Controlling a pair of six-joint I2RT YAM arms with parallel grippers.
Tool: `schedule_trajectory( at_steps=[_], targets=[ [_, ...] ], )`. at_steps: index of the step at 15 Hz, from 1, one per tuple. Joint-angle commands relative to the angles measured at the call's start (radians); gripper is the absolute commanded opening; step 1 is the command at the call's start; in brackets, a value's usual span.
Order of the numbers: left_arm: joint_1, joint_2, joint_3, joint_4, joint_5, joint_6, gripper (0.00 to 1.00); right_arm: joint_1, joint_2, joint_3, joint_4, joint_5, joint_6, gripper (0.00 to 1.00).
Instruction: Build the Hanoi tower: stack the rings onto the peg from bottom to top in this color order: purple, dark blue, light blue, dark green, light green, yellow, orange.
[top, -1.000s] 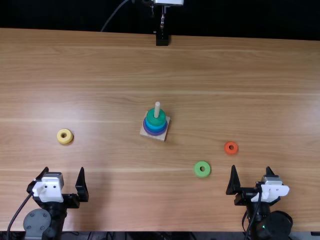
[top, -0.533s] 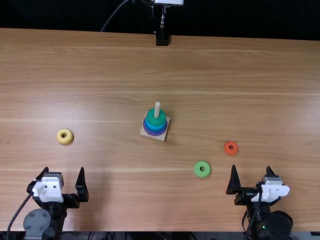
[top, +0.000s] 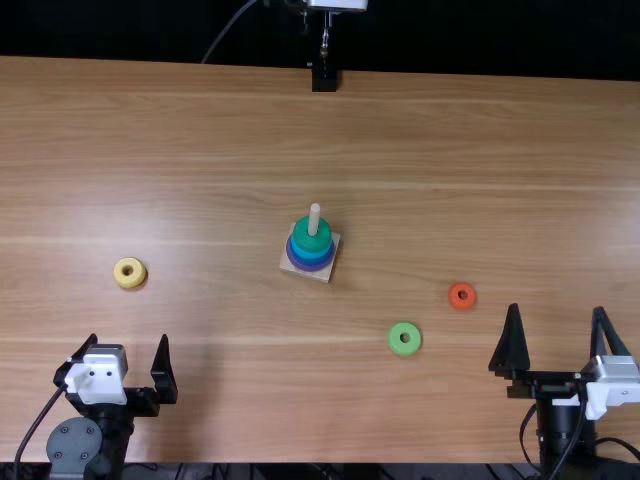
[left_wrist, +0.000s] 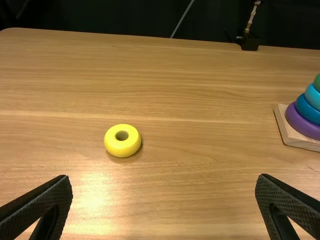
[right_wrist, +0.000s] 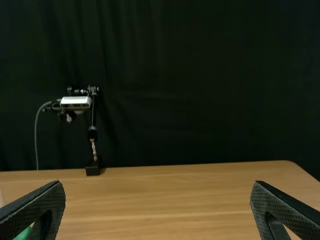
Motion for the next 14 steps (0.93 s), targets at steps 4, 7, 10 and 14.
schedule_trajectory(
  at_steps=[4, 7, 10, 14],
  targets=[
    [0.0, -0.012, -0.105, -0.084, 0.003, 0.013, 1.0, 0.145, 0.282, 0.2, -0.045, -0.007, 0.006, 1.0],
    [-0.001, -0.012, -0.105, -0.084, 0.003, 0.013, 1.0, 0.262, 0.466, 0.284, -0.251, 0.0, 0.009, 1.0],
    [0.0, -0.012, -0.105, -0.084, 0.003, 0.013, 1.0, 0.329, 0.67, 0.362, -0.394, 0.002, 0.041, 1.0],
    [0.0, -0.012, -0.105, -0.084, 0.003, 0.013, 1.0, 0.345, 0.916, 0.384, -0.45, 0.004, 0.359, 1.0]
  ],
)
